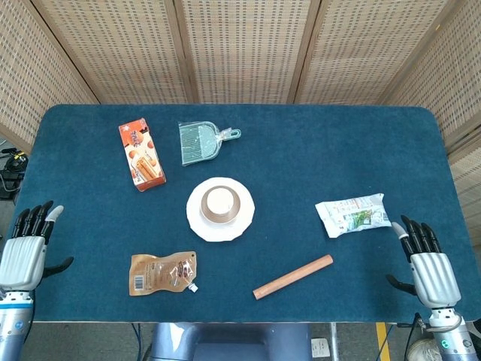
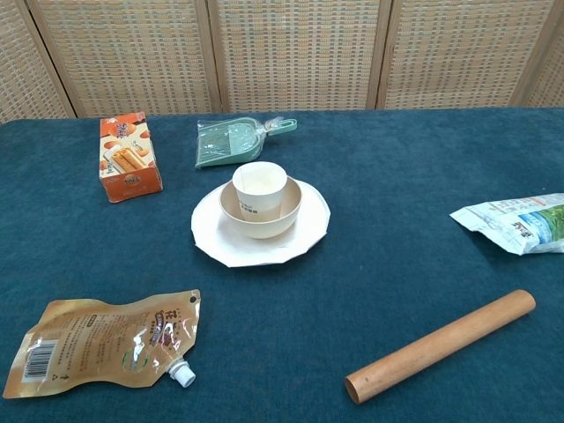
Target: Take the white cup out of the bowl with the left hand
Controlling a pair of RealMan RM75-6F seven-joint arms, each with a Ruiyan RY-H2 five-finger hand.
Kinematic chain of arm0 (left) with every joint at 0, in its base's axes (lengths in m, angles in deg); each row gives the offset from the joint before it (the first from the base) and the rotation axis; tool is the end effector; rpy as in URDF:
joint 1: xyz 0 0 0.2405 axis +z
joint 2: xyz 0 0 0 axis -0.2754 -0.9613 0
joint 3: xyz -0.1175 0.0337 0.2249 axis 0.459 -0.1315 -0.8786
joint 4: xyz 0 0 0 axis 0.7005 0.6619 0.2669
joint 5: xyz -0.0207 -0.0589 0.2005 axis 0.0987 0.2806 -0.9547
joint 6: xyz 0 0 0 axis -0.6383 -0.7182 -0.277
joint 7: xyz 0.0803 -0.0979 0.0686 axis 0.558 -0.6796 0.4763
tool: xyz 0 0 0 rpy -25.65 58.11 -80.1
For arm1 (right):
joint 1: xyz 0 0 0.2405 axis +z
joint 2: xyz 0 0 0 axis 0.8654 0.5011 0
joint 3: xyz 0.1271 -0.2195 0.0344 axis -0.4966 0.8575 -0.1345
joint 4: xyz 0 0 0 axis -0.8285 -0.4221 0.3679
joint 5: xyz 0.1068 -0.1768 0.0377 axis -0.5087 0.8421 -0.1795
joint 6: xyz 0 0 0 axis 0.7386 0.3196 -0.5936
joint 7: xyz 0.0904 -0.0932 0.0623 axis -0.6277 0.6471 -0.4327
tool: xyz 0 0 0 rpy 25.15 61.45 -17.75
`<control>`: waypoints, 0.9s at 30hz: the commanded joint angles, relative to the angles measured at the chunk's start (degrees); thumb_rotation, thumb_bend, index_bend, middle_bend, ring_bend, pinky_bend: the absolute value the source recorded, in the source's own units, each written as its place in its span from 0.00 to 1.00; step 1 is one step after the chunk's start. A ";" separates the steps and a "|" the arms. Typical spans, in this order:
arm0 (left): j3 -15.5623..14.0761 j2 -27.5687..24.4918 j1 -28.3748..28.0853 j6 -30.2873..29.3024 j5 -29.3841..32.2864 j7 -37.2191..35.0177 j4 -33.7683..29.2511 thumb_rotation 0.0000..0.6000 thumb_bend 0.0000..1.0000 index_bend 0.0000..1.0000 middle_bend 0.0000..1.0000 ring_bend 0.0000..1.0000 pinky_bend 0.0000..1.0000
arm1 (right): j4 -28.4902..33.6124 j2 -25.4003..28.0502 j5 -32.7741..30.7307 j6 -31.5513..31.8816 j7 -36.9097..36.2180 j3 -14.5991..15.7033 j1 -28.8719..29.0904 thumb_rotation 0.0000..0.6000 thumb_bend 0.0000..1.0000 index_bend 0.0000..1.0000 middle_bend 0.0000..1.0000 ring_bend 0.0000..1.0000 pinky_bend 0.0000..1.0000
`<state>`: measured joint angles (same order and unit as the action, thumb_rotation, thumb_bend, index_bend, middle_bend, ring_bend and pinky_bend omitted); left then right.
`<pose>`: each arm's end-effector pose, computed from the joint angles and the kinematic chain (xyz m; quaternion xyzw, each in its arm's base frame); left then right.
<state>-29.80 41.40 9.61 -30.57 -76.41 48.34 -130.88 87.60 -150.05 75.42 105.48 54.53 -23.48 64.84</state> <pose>-0.2826 0.1903 0.1231 -0.5914 -0.3867 -0.3682 0.6043 -0.3018 -0.1766 0.1362 0.6150 -0.3790 0.4082 0.5581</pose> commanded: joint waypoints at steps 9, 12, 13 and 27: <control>6.50 -0.32 -10.12 9.55 4.79 12.34 -8.53 1.00 0.16 0.08 0.00 0.00 0.00 | -1.52 0.85 -3.34 -1.82 -4.71 -1.54 0.57 1.00 0.13 0.00 0.00 0.00 0.00; 9.45 0.79 -15.47 14.48 9.06 17.51 -11.81 1.00 0.23 0.08 0.00 0.00 0.00 | -1.85 1.21 -4.05 -2.26 -6.24 -1.83 0.65 1.00 0.13 0.00 0.00 0.00 0.00; 10.32 1.32 -17.20 16.15 11.02 19.02 -12.29 1.00 0.23 0.08 0.00 0.00 0.00 | -2.00 1.36 -4.23 -2.32 -6.73 -1.94 0.66 1.00 0.13 0.00 0.00 0.00 0.00; 14.75 14.59 -39.62 24.29 40.50 38.16 -7.39 1.00 0.20 0.15 0.00 0.00 0.00 | -3.89 1.82 -5.64 -3.15 -11.51 -2.93 1.00 1.00 0.13 0.00 0.00 0.00 0.00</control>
<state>-16.13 52.24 -25.58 -7.24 -40.43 83.64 -140.62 83.93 -148.14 69.85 102.29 43.31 -26.32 65.84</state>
